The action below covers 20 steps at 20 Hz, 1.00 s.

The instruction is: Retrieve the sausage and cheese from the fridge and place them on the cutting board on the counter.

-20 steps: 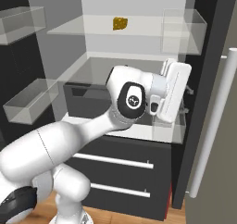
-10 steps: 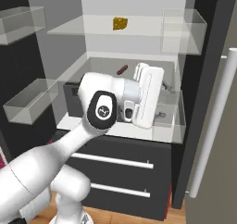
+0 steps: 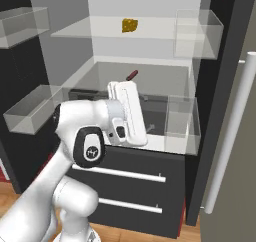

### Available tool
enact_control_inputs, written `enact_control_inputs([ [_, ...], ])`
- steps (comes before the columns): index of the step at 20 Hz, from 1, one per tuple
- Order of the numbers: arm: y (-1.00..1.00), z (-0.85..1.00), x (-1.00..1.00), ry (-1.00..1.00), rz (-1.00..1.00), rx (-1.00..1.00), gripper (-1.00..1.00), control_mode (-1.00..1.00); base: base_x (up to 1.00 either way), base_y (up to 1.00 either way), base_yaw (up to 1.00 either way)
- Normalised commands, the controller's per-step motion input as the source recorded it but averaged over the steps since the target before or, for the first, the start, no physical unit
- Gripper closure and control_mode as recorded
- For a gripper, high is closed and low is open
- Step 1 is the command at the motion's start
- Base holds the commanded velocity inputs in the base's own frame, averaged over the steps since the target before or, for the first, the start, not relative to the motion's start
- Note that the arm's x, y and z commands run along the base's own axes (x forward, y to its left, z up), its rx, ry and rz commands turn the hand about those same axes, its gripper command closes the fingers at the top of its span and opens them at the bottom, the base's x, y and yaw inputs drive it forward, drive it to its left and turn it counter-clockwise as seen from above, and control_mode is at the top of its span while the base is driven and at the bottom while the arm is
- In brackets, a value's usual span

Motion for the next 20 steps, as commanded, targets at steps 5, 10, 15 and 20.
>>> enact_control_inputs([
  [5,0.49,0.16,0.0,0.47,0.5,-0.08,-1.0,-1.0,0.0,0.0,0.0],
  [10,0.5,0.16,0.0,0.51,0.41,-0.09,-1.0,-1.0,0.0,0.0,0.0],
  [15,0.54,0.07,0.13,0.34,0.33,-0.07,-1.0,-1.0,0.0,0.0,0.0],
  [20,0.53,-0.01,0.38,0.14,0.25,-0.02,-1.0,-1.0,0.0,0.0,0.0],
])
